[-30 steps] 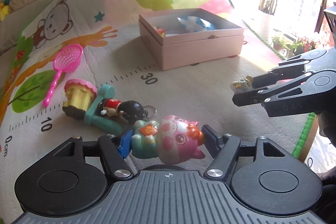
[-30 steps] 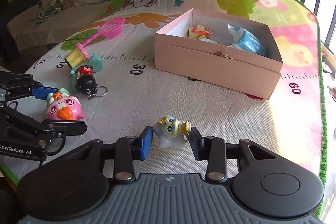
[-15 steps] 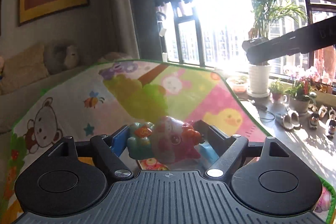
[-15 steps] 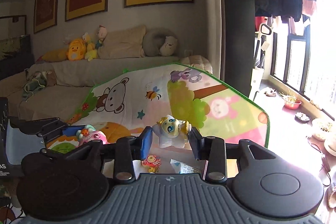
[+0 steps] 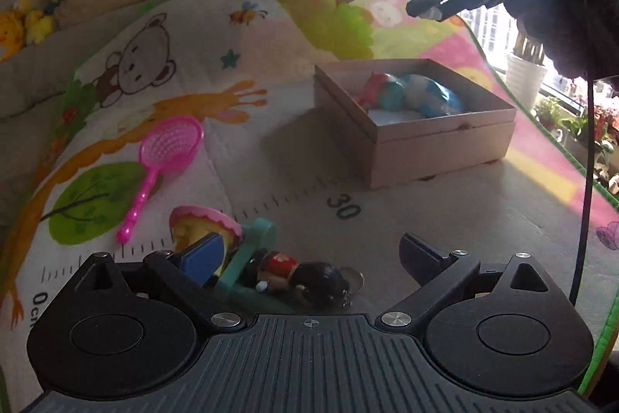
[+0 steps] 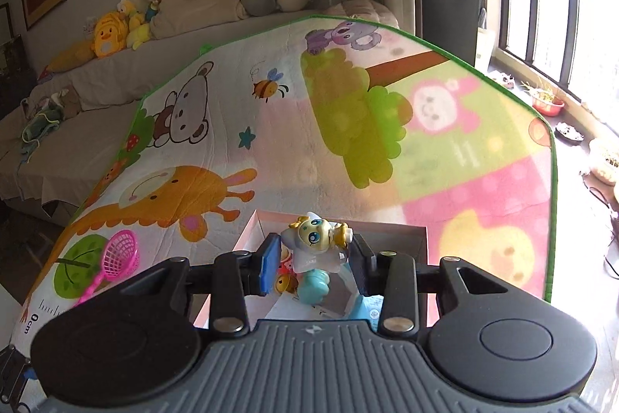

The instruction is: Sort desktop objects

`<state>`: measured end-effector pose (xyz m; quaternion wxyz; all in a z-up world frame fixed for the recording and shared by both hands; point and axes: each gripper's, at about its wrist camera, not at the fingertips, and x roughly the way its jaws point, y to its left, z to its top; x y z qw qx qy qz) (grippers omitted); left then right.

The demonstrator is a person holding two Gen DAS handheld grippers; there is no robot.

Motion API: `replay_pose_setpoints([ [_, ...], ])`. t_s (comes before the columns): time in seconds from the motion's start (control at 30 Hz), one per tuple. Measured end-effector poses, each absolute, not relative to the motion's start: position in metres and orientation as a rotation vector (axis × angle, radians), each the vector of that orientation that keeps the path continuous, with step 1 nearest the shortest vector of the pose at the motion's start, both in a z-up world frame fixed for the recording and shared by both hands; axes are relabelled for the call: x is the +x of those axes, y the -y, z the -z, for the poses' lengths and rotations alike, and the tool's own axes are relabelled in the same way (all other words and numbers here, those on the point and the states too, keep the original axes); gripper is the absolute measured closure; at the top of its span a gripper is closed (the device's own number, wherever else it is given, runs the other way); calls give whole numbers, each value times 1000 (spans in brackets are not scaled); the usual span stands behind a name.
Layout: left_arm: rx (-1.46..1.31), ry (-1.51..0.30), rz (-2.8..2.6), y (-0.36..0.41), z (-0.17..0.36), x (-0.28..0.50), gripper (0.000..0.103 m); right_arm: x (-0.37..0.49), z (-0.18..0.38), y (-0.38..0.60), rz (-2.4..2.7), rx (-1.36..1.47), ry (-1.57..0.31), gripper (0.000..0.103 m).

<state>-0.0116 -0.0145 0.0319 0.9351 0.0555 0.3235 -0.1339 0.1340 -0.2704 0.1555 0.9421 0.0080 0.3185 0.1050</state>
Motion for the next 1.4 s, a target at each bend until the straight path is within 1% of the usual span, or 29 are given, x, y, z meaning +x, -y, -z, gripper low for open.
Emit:
replay_pose_setpoints([
  [0.07, 112, -668, 234, 2, -31, -19, 2, 153, -147, 262, -177, 0, -657, 61],
  [0.2, 110, -670, 192, -18, -32, -34, 0, 166, -140, 259, -137, 27, -681, 61],
  [0.4, 89, -698, 209, -25, -24, -37, 0, 133, -140, 251, -192, 24, -670, 51],
  [0.63, 95, -708, 155, -35, -19, -41, 0, 67, -127, 215, -394, -60, -663, 28],
  [0.83, 71, -729, 19, -64, -21, -36, 0, 13, -71, 156, -653, -148, -798, 28],
  [0.9, 59, -732, -17, -71, -23, -34, 0, 0, -54, 136, -687, -211, -794, 34],
  [0.93, 53, -733, -30, -74, -24, -34, 0, -2, -49, 130, -694, -232, -796, 46],
  [0.97, 47, -733, -40, -75, -25, -34, 0, -3, -43, 123, -708, -238, -810, 55],
  [1.0, 39, -734, -45, -76, -26, -33, 0, -2, -39, 120, -723, -225, -825, 58],
  [1.03, 34, -734, -45, -75, -27, -33, 0, -2, -37, 118, -734, -211, -836, 67],
  [1.07, 28, -734, -37, -74, -28, -33, 0, 0, -36, 117, -737, -203, -839, 72],
  [1.23, 24, -734, 74, -50, -27, -30, 0, 2, -42, 138, -672, -144, -828, 74],
  [1.4, 52, -782, 157, -15, -14, -13, 0, -1, -46, 192, -530, -96, -801, 74],
])
